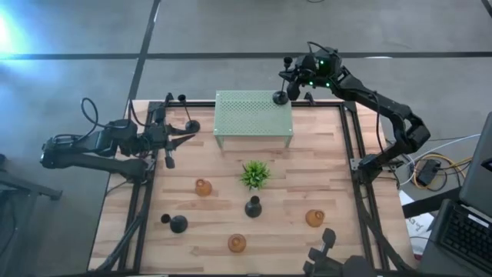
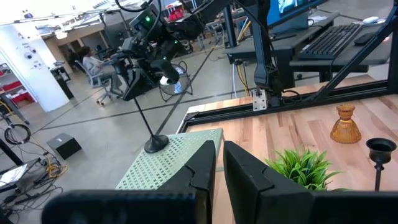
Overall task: Pick & Place candle stick holders
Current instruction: Put the black candle holder on the shelf
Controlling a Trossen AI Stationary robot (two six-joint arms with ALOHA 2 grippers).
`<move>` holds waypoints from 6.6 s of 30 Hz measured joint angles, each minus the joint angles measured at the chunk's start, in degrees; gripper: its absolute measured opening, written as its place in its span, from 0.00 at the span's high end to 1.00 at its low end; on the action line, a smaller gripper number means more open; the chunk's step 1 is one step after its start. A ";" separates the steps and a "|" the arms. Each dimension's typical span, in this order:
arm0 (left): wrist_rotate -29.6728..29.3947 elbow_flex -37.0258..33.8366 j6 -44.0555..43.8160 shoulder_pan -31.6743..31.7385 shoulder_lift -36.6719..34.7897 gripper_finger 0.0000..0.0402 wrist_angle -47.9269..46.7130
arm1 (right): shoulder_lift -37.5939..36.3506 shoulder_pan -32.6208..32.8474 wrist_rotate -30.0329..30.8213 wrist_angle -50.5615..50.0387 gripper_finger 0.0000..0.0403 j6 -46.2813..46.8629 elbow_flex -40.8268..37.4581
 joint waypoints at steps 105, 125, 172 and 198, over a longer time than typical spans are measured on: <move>-39.96 -10.42 -28.63 0.09 2.89 0.40 -16.20 | -31.06 -0.53 2.35 -33.59 0.68 -0.07 -12.68; -50.47 -28.62 -30.55 4.03 3.08 0.41 11.65 | -31.15 -0.55 2.33 -32.74 0.69 -1.12 -12.68; -9.26 -34.83 -14.10 40.17 26.56 0.75 61.53 | -31.12 -0.55 2.30 -29.49 0.79 -2.02 -12.76; 14.82 12.83 -6.91 40.15 22.14 0.96 14.86 | -31.12 -0.52 2.30 -29.53 0.80 -2.02 -12.76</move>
